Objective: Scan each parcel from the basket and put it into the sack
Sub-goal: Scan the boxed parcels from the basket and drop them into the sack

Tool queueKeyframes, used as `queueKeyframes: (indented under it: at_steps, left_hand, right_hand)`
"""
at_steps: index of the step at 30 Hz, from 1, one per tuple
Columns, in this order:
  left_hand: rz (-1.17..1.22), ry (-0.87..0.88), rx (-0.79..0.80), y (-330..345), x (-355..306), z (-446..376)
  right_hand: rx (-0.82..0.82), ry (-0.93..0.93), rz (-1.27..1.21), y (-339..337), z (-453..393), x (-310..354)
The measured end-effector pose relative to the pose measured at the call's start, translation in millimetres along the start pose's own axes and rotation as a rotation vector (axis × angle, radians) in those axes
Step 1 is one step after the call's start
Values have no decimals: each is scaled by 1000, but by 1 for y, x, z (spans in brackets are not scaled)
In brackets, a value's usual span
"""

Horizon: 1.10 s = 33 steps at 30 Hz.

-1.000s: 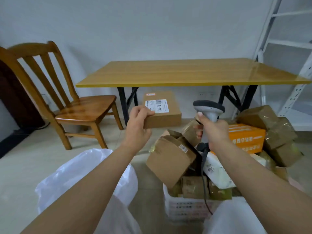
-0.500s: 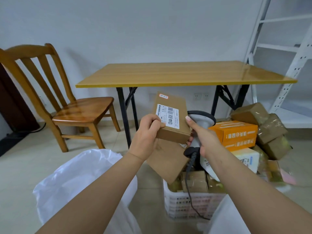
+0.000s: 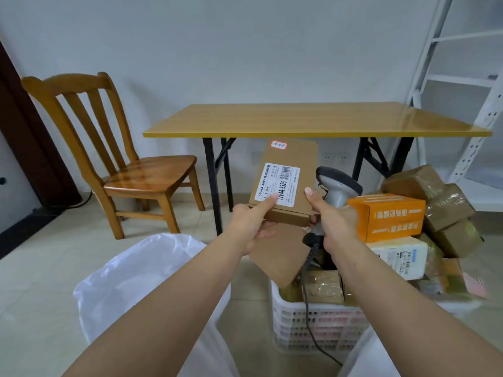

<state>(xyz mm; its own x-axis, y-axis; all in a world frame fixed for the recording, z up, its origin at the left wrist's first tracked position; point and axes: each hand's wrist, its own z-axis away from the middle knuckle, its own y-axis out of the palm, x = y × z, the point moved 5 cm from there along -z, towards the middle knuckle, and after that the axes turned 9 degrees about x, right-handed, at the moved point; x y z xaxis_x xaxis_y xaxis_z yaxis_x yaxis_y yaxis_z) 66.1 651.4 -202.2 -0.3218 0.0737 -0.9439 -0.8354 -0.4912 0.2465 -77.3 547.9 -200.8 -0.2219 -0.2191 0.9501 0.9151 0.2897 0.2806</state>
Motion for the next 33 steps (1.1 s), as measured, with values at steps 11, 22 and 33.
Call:
queueKeyframes:
  at_steps: [11, 22, 33]
  left_hand:
    - [-132, 191, -247, -53, -32, -4]
    - [-245, 292, -459, -106, -59, -5]
    - [-297, 279, -537, -138, -62, -10]
  right_hand:
    - [296, -109, 284, -3, 29, 48]
    - [466, -200, 541, 26, 48, 66]
    - [514, -214, 632, 34, 48, 65]
